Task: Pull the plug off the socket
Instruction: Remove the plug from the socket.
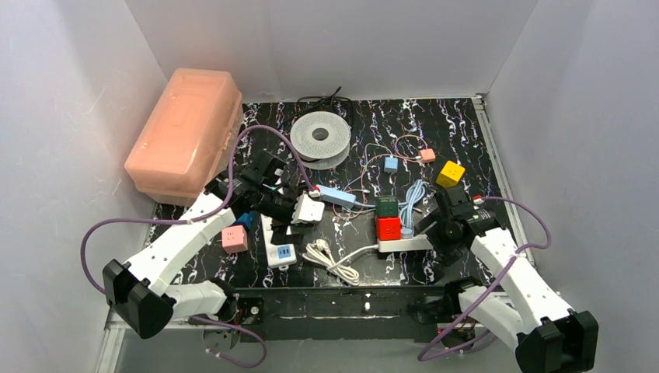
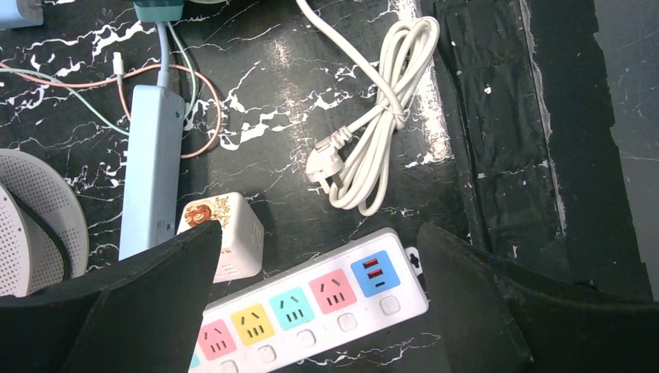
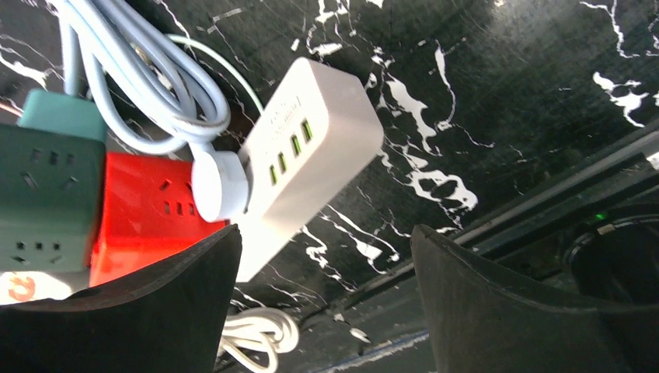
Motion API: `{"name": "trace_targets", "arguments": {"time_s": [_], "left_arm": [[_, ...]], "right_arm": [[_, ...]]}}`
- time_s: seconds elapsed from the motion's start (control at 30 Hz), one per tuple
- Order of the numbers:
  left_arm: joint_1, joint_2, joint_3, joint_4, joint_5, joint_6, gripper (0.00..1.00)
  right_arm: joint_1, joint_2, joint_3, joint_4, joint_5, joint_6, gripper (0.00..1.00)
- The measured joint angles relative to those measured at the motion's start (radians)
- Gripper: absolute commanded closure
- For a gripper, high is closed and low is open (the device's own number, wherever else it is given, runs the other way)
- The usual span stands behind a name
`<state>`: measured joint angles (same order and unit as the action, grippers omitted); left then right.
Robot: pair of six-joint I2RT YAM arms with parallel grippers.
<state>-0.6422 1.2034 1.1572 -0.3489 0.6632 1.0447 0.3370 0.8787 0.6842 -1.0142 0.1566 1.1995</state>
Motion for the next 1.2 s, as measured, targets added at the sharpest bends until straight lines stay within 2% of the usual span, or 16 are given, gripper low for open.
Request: {"name": "trace_targets", "arguments": {"time_s": [0.37, 0.6, 1.13, 1.2], "left_arm": [[-0.002, -0.037, -0.001, -0.035, 0.002, 0.010, 0.02], [-0.002, -0.037, 0.017, -0.045, 0.003, 0.010, 0.02], [-0.002, -0.037, 0.020, -0.043, 0.026, 0.046, 0.02], [-0.002, -0.037, 0.020, -0.039, 0.038, 0.060, 0.02]], "right_arm": [[0.000, 0.141, -0.066, 0.163, 0.062, 0.127, 0.18], [0.000, 0.157, -0.116, 0.220, 0.062, 0.163, 0.21], [-0.003, 0.259, -0.056, 0.364, 0.156, 0.143, 0.74], [-0.003, 0.259, -0.045, 0.375, 0.171, 0.110, 0.88]]}}
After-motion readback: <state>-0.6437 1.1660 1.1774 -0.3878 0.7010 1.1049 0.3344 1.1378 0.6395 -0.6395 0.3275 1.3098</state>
